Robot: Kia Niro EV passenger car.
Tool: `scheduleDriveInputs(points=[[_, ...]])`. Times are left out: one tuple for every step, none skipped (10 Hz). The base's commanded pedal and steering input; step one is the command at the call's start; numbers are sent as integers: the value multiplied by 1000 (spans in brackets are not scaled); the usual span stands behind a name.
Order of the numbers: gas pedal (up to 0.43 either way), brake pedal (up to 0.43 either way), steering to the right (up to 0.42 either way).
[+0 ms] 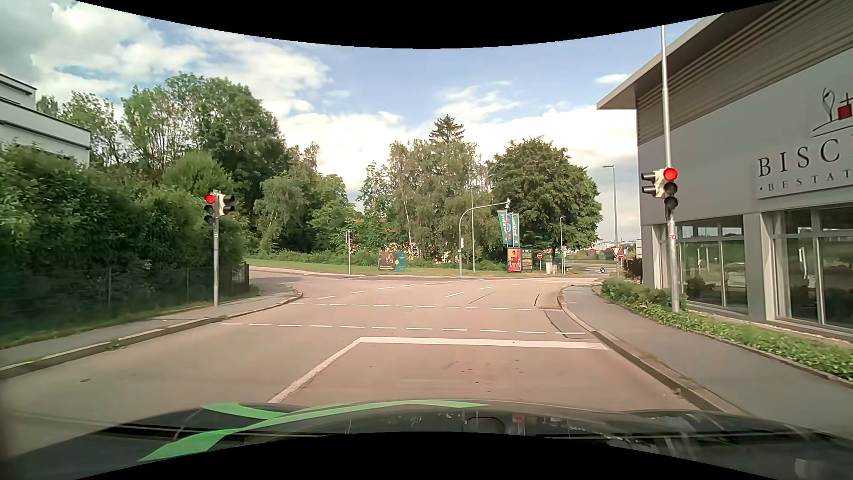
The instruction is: Follow the waypoints while adhering to traffic rules and regulations
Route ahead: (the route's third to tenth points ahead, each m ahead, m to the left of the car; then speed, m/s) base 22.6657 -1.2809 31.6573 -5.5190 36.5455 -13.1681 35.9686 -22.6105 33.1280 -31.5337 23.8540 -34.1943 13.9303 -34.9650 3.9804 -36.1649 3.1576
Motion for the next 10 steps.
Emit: scheduleDriveInputs(points=[[0,262,30],[0,262,30],[0,268,30],[0,274,30],[0,274,30],[0,274,30],[0,274,30],[0,274,30],[0,274,31],[0,274,31]])
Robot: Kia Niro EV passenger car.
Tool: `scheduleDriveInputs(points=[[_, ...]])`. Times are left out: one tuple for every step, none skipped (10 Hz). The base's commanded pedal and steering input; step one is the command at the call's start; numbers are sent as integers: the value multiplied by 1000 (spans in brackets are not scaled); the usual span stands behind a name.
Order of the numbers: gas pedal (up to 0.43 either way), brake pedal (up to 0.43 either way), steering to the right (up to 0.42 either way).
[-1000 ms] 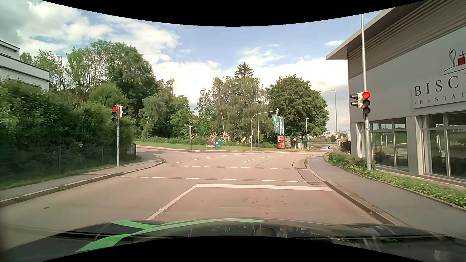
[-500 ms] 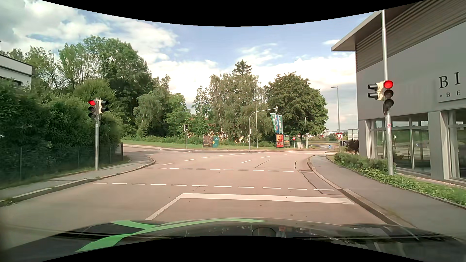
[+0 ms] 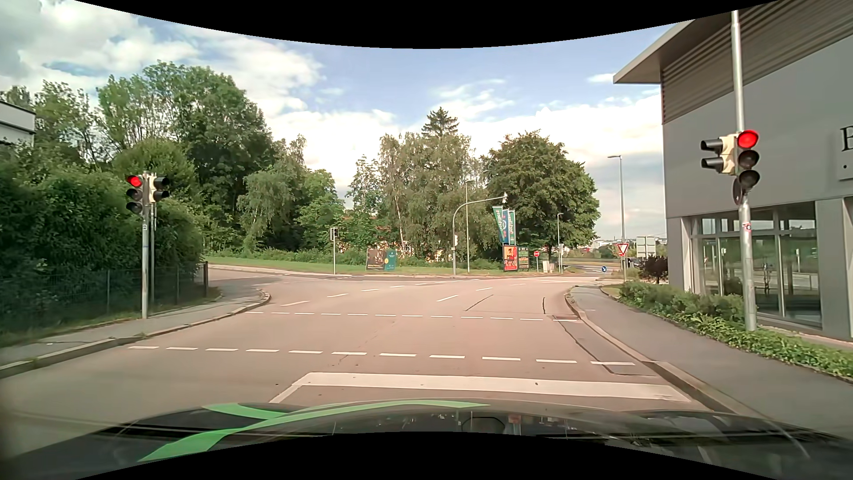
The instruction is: Follow the waypoints while adhering to traffic rules and regulations
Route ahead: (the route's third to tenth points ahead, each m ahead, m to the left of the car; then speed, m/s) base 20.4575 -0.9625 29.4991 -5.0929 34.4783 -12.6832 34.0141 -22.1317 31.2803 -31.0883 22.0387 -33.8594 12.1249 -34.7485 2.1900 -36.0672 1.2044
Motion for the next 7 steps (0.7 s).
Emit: scheduleDriveInputs(points=[[0,280,31],[0,280,32],[0,287,31],[0,287,32],[0,287,32],[0,287,32],[0,287,33]])
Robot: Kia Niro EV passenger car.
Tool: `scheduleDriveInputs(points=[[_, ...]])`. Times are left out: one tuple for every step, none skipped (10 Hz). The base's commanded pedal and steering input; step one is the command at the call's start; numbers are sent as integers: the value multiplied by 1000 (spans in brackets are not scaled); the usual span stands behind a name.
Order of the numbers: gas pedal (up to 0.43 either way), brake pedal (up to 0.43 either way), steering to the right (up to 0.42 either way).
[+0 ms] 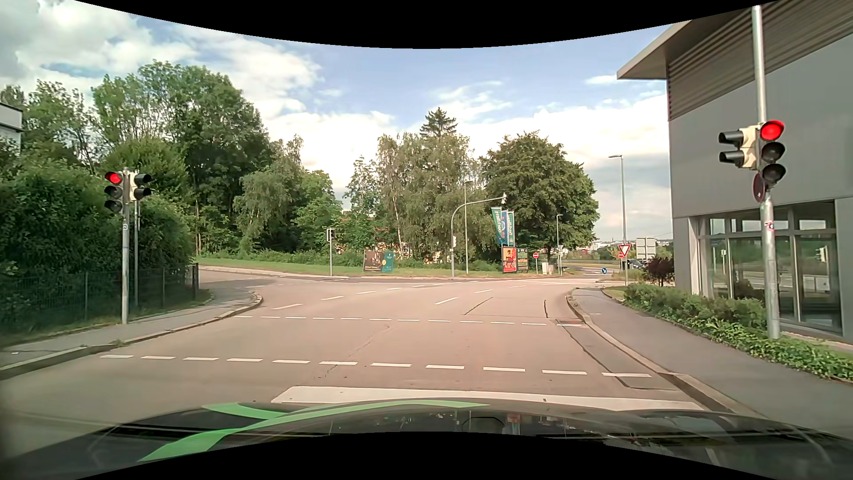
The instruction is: Follow the waypoints while adhering to traffic rules and regulations
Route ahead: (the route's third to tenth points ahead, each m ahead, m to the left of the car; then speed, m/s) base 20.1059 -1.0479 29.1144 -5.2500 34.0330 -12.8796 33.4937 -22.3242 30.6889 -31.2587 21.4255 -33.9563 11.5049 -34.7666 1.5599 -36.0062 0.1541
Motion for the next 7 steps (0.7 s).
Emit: scheduleDriveInputs(points=[[0,287,33],[0,299,33],[0,329,33],[0,402,34],[0,433,34],[0,476,33],[0,518,31]])
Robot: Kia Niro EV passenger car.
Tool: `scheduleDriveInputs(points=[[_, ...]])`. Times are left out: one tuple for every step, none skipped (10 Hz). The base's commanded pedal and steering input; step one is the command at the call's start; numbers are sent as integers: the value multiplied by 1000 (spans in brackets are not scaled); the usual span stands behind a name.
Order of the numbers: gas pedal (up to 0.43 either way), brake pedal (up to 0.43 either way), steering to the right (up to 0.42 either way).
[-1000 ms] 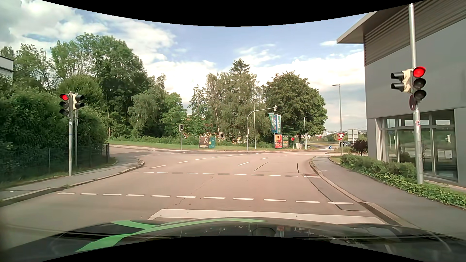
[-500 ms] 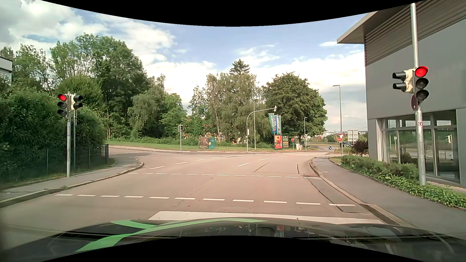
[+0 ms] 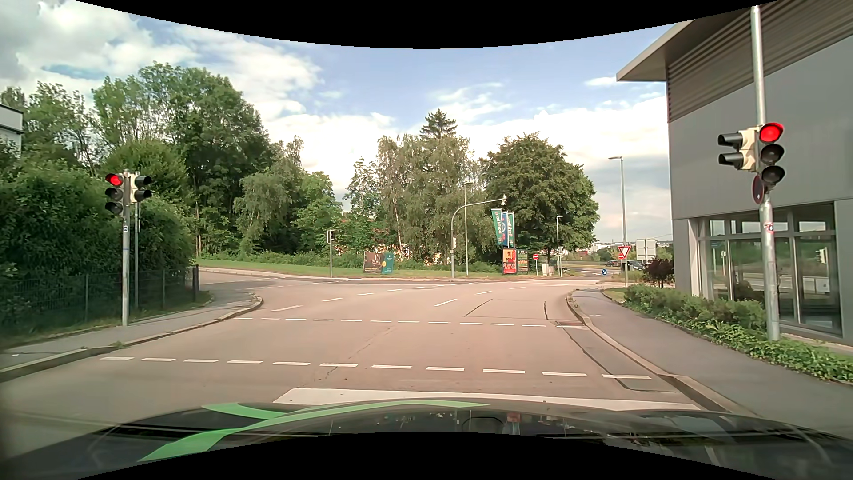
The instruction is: Follow the waypoints while adhering to traffic rules and regulations
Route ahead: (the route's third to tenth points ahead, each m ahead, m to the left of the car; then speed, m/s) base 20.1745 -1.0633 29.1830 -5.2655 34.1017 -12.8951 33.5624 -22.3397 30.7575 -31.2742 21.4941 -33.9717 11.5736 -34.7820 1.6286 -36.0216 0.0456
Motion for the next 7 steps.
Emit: scheduleDriveInputs(points=[[0,549,25],[0,579,23],[0,604,23],[0,634,23],[0,652,23],[0,652,23],[0,646,23]])
